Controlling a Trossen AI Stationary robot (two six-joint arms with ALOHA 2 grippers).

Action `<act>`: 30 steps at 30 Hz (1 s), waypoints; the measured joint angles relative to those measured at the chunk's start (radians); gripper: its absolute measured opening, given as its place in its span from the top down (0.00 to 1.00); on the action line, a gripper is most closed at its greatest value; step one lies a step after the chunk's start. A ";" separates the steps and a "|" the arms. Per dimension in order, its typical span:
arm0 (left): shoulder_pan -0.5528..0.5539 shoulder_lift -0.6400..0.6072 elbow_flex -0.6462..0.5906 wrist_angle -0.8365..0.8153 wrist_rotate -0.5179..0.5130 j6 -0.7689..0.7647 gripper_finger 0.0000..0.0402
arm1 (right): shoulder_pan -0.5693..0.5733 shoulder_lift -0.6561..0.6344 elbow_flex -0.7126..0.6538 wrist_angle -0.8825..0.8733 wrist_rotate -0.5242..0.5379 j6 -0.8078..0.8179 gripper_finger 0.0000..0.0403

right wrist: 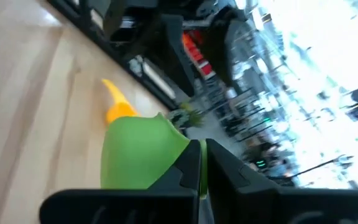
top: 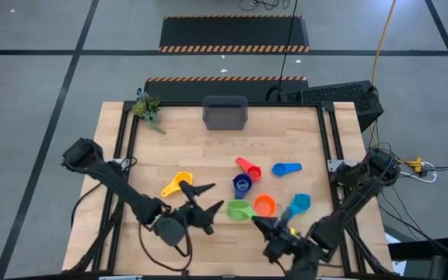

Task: Nest measuring cups in basket
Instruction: Stack the green measuring cup on top of the orange measuring cup

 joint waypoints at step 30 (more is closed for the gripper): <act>-0.054 -0.104 0.000 -0.320 0.127 -0.582 0.50 | 0.129 0.006 0.025 0.304 0.095 0.206 1.00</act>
